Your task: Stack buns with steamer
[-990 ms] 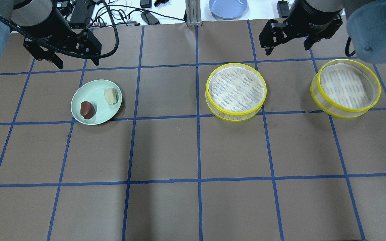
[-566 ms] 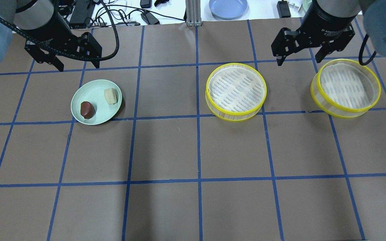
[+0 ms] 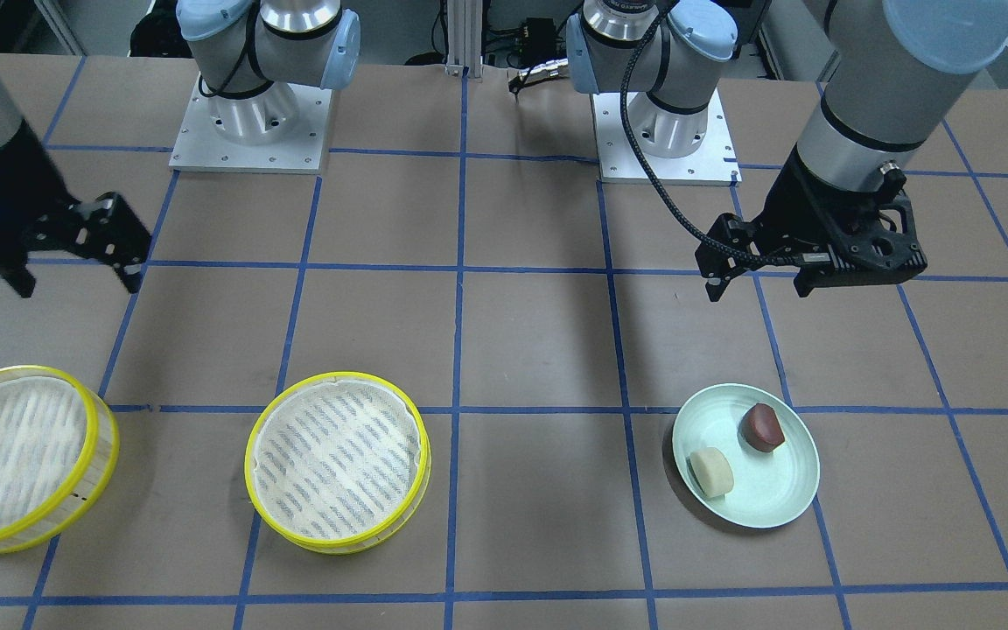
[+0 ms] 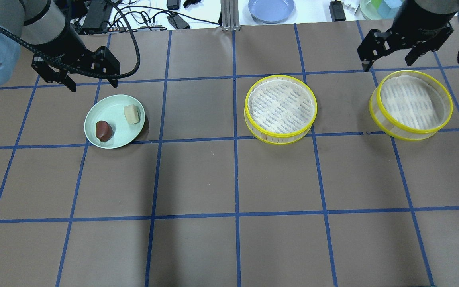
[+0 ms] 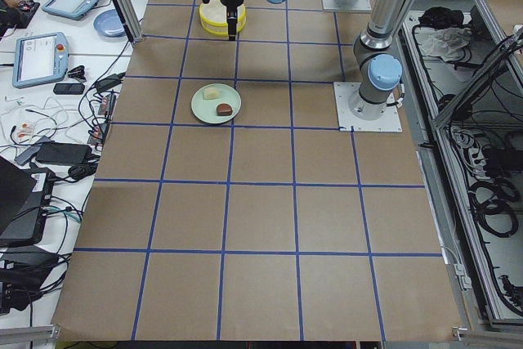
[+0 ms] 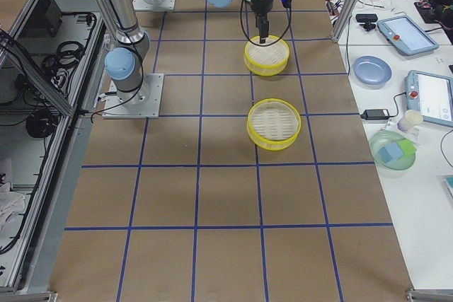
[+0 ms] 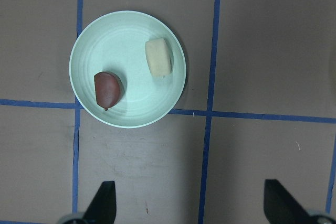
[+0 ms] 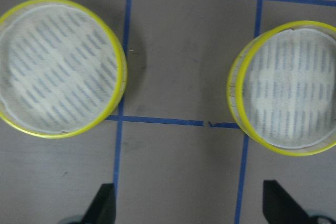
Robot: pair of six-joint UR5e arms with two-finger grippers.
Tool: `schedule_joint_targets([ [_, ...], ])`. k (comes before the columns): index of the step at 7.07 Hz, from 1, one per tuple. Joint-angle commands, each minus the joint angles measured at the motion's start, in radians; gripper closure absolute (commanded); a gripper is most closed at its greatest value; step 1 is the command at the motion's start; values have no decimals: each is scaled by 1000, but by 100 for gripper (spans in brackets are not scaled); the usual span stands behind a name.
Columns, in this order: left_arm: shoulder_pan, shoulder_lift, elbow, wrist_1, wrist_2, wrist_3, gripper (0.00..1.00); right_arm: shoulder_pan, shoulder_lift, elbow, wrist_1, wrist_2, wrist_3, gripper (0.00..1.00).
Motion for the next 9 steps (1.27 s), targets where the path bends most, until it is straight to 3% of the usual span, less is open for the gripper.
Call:
schedule_joint_targets([
  [1,49,-48,-15,2,-1,4,0,-143,141,-3,-143,-41,-147,0],
  [3,77,-108,-57,85,-14,10,0,-269,279,-5,-307,-36,-364,0],
  [5,77,-244,-100,352,-49,9,0,-349,399,-5,-469,-28,-454,1],
  [6,79,-298,-98,392,-129,10,0,-359,428,-6,-507,-28,-469,1],
  [9,79,-412,-97,472,-135,15,0,-394,485,-3,-500,-23,-512,1],
])
